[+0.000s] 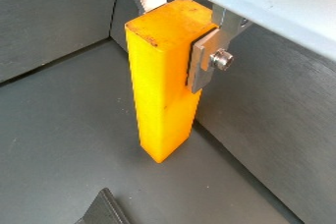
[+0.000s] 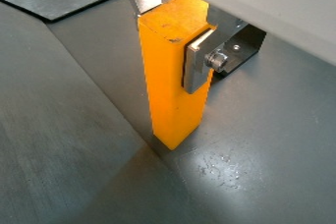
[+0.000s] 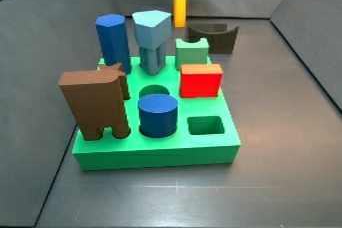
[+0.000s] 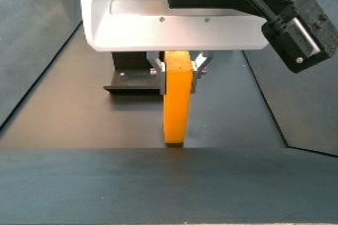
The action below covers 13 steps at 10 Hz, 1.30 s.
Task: Pick up the rectangle object. Move up. Move to above the board. Insert the rectangle object.
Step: Pick up the rectangle object, then move up.
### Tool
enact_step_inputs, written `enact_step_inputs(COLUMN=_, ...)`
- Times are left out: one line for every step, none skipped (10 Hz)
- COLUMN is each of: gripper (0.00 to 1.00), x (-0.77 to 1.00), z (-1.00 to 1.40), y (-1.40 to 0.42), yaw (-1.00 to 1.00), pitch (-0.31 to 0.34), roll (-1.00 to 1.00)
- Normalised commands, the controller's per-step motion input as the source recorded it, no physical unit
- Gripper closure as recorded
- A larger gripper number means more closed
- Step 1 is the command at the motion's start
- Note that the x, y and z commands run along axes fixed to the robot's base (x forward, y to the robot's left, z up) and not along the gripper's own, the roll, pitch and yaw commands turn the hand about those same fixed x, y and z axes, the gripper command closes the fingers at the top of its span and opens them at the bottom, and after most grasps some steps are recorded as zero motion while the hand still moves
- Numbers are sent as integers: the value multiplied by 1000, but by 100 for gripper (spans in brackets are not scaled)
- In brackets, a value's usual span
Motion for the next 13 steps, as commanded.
enact_step_inputs(gripper=100, x=0, z=0, y=0, yaw=0, pitch=0, roll=0)
enact_step_inputs(gripper=100, x=0, z=0, y=0, yaw=0, pitch=0, roll=0)
enact_step_inputs(gripper=100, x=0, z=0, y=0, yaw=0, pitch=0, roll=0)
enact_step_inputs(gripper=100, x=0, z=0, y=0, yaw=0, pitch=0, roll=0)
enact_step_inputs(gripper=100, x=0, z=0, y=0, yaw=0, pitch=0, roll=0)
enact_step_inputs(gripper=100, x=0, z=0, y=0, yaw=0, pitch=0, roll=0)
enact_step_inputs(gripper=100, x=0, z=0, y=0, yaw=0, pitch=0, roll=0)
enact_step_inputs(gripper=100, x=0, z=0, y=0, yaw=0, pitch=0, roll=0)
enact_step_inputs(gripper=100, x=0, z=0, y=0, yaw=0, pitch=0, roll=0)
enact_step_inputs(gripper=100, x=0, z=833, y=0, yaw=0, pitch=0, roll=0)
enact_step_inputs(gripper=100, x=-44, z=799, y=27, yaw=19, pitch=17, roll=-4)
enact_step_inputs(gripper=100, x=-52, z=733, y=19, yaw=15, pitch=28, roll=1)
enact_step_inputs(gripper=100, x=-37, z=551, y=5, yaw=5, pitch=40, roll=27)
